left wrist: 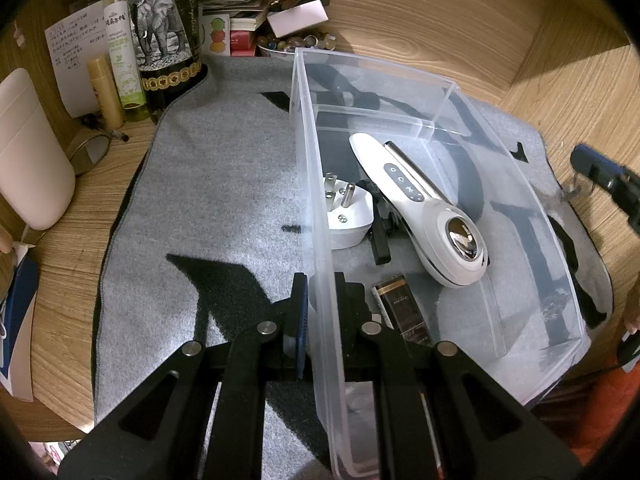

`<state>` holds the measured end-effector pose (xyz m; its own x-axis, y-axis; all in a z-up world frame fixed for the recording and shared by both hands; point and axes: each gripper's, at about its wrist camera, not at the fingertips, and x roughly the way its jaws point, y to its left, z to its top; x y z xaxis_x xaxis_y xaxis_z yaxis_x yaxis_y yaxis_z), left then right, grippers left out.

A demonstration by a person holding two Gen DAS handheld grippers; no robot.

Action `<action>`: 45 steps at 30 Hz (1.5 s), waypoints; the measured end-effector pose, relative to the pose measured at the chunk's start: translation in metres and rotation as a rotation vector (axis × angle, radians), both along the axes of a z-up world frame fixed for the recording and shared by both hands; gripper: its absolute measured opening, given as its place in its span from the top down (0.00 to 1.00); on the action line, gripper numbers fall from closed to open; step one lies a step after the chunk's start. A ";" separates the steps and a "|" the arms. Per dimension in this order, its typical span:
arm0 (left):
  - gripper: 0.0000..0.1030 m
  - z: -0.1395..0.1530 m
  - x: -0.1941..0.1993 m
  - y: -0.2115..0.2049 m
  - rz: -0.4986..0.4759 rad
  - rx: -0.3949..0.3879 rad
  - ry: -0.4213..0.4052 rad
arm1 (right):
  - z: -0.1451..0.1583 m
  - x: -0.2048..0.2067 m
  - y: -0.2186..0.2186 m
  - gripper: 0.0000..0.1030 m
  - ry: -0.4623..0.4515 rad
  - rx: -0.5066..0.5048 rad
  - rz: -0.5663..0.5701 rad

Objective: Organize rigid objects
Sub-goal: 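Lift the silver keys and carry them over the box with the right tool, then lower the keys into the box and open the right tool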

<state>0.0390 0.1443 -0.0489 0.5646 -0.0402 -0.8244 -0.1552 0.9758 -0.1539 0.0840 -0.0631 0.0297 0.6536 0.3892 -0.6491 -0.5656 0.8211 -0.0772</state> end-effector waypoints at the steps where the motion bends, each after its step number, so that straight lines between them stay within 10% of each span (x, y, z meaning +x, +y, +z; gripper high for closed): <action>1: 0.90 0.000 0.000 0.000 0.000 -0.001 0.000 | 0.004 -0.001 0.004 0.78 -0.009 0.007 0.012; 18: 0.90 0.000 0.000 -0.001 0.001 -0.001 -0.001 | 0.017 -0.002 0.070 0.78 -0.046 0.032 0.165; 45: 0.90 0.000 0.000 -0.002 0.001 -0.001 0.000 | -0.043 0.022 0.091 0.74 0.125 -0.135 0.180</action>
<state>0.0392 0.1424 -0.0487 0.5650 -0.0406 -0.8241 -0.1565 0.9754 -0.1553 0.1058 0.0281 -0.0130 0.4929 0.3968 -0.7744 -0.7139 0.6932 -0.0992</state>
